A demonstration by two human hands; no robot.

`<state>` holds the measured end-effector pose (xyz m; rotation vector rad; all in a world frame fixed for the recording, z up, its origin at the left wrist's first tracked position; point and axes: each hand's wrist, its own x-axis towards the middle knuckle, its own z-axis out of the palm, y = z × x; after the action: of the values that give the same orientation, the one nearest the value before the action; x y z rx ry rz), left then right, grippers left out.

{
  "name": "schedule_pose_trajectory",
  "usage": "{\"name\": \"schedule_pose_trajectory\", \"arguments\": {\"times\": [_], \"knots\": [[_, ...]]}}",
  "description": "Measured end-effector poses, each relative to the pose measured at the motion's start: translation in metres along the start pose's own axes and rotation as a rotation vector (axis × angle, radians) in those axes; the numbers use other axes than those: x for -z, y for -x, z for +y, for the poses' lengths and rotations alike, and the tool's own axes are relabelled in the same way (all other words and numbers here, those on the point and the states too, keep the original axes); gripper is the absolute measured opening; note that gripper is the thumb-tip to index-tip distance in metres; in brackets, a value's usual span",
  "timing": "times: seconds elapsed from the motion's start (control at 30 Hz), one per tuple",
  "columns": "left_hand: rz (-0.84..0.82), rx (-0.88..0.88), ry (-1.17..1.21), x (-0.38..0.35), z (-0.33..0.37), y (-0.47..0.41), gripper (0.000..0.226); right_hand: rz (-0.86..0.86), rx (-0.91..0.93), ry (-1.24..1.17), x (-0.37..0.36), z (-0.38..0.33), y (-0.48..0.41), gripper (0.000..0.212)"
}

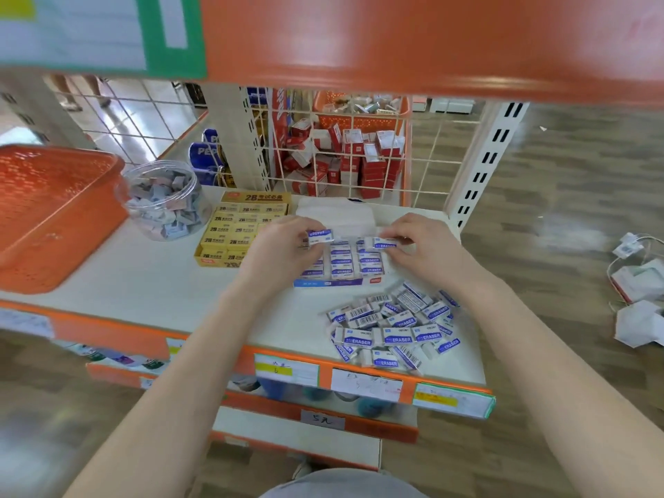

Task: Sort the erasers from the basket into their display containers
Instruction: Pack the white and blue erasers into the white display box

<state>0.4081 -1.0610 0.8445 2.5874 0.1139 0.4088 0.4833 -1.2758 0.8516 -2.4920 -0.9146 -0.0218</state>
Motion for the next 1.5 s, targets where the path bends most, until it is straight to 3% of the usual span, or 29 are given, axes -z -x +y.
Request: {"name": "schedule_pose_trajectory", "arguments": {"times": [0.17,0.87,1.07,1.3,1.5], "knots": [[0.048,0.129,-0.042,-0.007,-0.028,0.004,0.023,-0.06,0.031,0.127,-0.018,-0.016,-0.022,0.024],[0.127,0.076,0.003,-0.012,-0.031,0.01,0.026,-0.023,-0.009,0.105,-0.052,-0.032,-0.048,0.023],[0.114,0.092,0.012,-0.009,-0.03,0.008,0.026,-0.097,0.05,0.18,-0.041,-0.03,-0.049,0.026],[0.179,0.051,0.09,-0.013,-0.013,0.009,0.024,0.001,0.004,-0.218,-0.036,-0.048,-0.028,0.037],[0.213,0.0,0.194,-0.025,0.001,0.009,0.016,0.101,-0.09,-0.487,-0.028,-0.049,-0.021,0.017]]}}
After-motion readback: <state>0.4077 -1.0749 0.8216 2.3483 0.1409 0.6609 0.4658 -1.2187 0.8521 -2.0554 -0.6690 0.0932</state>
